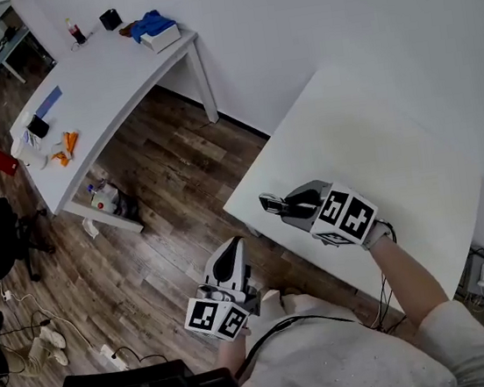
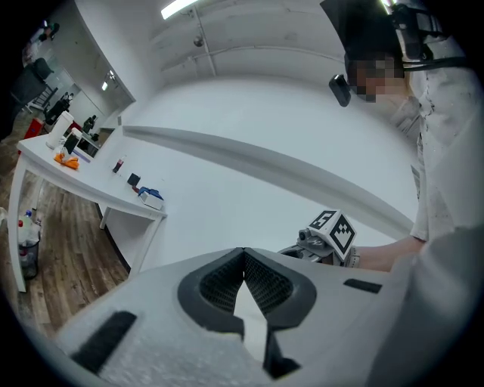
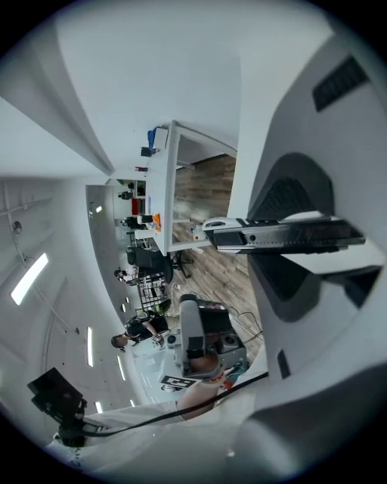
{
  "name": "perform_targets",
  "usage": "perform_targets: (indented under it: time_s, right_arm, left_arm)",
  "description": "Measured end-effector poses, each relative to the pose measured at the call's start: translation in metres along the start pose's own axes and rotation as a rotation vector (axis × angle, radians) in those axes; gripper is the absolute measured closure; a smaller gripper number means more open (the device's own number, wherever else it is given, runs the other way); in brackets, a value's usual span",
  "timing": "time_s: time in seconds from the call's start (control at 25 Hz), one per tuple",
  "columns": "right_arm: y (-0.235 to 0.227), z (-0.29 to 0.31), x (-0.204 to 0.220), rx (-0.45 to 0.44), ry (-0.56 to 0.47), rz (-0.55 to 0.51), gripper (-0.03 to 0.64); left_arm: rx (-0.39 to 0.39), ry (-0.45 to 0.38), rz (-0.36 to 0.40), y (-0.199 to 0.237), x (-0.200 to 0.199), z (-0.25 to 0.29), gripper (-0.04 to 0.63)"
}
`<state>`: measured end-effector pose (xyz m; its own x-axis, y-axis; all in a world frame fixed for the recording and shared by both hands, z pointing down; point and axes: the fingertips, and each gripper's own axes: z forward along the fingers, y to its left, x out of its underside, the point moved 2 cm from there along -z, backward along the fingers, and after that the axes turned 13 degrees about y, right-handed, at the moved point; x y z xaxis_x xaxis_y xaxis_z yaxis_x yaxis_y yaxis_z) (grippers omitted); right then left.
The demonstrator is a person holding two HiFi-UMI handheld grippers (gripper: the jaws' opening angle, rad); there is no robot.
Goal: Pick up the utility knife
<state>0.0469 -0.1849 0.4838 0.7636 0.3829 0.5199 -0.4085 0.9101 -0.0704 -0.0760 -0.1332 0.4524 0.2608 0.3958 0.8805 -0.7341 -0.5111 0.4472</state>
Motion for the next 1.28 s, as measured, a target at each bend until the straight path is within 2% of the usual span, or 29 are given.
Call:
perform_targets:
  time_s: [0.16, 0.36, 0.72, 0.92, 1.28]
  right_arm:
    - [0.001, -0.031, -0.007, 0.014, -0.13, 0.111, 0.477]
    - [0.011, -0.062, -0.004, -0.02, -0.287, 0.259, 0.477]
    - [0.021, -0.098, 0.009, 0.017, -0.496, 0.411, 0.479]
    - [0.026, -0.104, 0.01, 0.014, -0.55, 0.447, 0.479]
    - [0.038, -0.107, 0.007, 0.007, -0.586, 0.442, 0.477]
  left_arm:
    - [0.026, 0.005, 0.009, -0.015, -0.01, 0.003, 0.588]
    - [0.061, 0.023, 0.024, -0.031, -0.014, 0.005, 0.588]
    - [0.073, 0.017, 0.066, -0.041, -0.028, 0.004, 0.588]
    - [0.082, 0.013, 0.085, -0.043, -0.028, 0.002, 0.588]
    - [0.066, 0.001, 0.087, -0.043, -0.025, -0.013, 0.588]
